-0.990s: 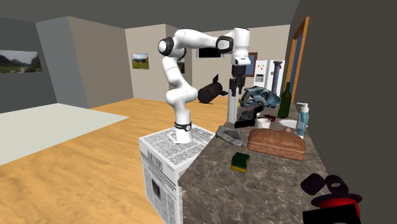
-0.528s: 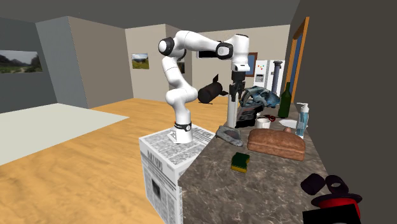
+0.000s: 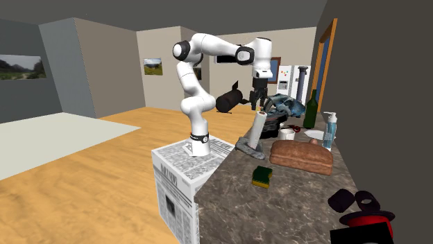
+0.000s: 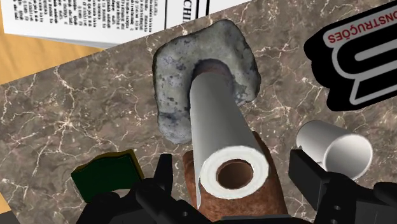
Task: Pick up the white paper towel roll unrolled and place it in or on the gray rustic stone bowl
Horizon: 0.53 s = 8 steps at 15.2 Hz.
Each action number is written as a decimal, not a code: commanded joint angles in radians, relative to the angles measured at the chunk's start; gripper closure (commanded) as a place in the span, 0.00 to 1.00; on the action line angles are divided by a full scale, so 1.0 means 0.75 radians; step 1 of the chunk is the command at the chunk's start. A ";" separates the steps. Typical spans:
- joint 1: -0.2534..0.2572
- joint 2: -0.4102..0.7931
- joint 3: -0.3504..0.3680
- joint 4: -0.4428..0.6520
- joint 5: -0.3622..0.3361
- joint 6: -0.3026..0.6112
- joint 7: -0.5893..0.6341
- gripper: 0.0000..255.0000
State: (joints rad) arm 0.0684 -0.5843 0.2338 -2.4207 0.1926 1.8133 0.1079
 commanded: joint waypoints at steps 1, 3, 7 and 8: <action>0.000 0.000 0.000 0.000 0.000 0.000 0.000 0.00; 0.000 0.000 0.000 0.000 0.000 0.000 0.000 0.00; -0.010 0.005 -0.023 0.171 -0.020 -0.167 0.006 0.00; -0.010 0.005 -0.023 0.171 -0.020 -0.167 0.006 0.00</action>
State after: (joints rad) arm 0.0631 -0.5859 0.2199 -2.3131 0.1810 1.7053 0.1131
